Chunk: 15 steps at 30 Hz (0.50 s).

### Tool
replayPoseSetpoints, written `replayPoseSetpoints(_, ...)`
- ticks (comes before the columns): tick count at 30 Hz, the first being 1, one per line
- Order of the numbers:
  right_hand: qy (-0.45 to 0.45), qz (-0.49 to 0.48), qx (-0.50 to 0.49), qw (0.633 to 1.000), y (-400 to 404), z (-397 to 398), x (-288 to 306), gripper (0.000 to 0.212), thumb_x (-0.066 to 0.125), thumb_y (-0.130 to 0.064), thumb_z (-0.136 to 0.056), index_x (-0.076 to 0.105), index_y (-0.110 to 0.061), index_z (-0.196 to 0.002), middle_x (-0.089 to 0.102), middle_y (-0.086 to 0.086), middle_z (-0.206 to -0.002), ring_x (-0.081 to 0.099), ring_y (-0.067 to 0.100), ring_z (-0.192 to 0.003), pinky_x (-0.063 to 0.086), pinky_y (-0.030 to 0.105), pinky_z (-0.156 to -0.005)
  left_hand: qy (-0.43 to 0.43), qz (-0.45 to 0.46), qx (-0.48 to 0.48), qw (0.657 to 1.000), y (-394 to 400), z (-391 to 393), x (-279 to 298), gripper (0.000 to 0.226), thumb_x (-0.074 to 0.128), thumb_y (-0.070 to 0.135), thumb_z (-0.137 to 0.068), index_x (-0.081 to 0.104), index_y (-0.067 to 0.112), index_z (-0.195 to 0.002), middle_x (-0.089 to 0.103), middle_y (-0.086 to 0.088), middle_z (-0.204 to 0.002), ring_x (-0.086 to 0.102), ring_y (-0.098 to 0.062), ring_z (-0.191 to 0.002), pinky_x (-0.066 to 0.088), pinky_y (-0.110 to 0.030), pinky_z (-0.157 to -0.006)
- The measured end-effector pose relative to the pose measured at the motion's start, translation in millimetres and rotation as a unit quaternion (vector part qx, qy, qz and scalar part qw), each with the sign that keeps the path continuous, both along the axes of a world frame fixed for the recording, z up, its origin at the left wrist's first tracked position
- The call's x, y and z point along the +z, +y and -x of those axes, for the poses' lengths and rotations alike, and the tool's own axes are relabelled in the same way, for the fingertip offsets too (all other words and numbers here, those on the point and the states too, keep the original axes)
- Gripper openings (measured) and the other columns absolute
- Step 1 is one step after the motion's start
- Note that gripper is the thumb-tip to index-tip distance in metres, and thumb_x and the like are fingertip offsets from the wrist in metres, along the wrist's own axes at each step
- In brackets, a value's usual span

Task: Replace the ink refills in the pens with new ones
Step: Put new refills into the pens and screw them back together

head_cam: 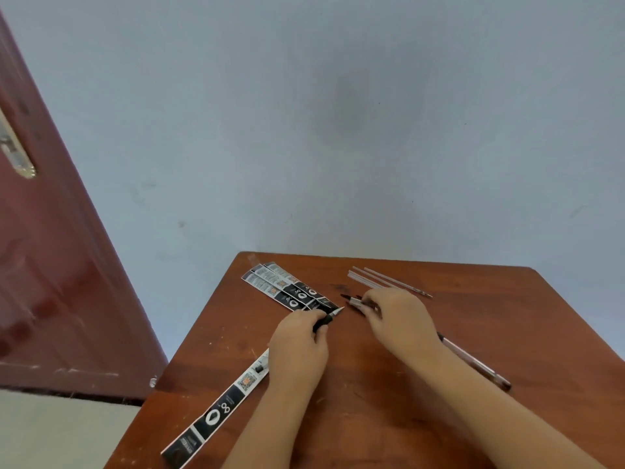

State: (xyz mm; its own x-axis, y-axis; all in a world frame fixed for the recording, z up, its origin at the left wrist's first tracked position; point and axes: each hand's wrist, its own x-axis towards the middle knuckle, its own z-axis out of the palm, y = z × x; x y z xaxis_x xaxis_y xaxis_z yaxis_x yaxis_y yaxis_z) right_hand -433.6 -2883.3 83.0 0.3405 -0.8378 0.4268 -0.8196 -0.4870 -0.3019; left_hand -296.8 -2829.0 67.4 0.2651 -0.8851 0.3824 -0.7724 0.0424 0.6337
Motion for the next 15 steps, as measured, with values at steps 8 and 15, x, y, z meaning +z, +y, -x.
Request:
replayPoseSetpoints(8, -0.115, 0.008, 0.013, 0.993, 14, 40, -19, 0.016, 0.07, -0.004, -0.067, 0.07, -0.005, -0.082, 0.071, 0.012, -0.083, 0.063, 0.03, -0.083, 0.043, 0.036, -0.077, -0.041, 0.031, -0.089, 0.995, 4, 10, -4, 0.019, 0.062, 0.001, -0.08, 0.069, 0.005, -0.097, 0.069, -0.009, -0.093, 0.061, -0.024, -0.092, 0.037, -0.022, -0.08)
replayPoseSetpoints(15, -0.139, 0.015, 0.037, 0.99, 13, 46, -22, 0.018, 0.065, -0.01, -0.066, 0.071, -0.006, -0.082, 0.071, 0.009, -0.082, 0.062, 0.025, -0.082, 0.041, 0.029, -0.078, -0.07, 0.039, -0.114, 0.99, 2, 13, -10, 0.018, 0.067, -0.002, -0.074, 0.071, 0.005, -0.09, 0.07, -0.009, -0.086, 0.064, -0.026, -0.084, 0.043, -0.027, -0.076)
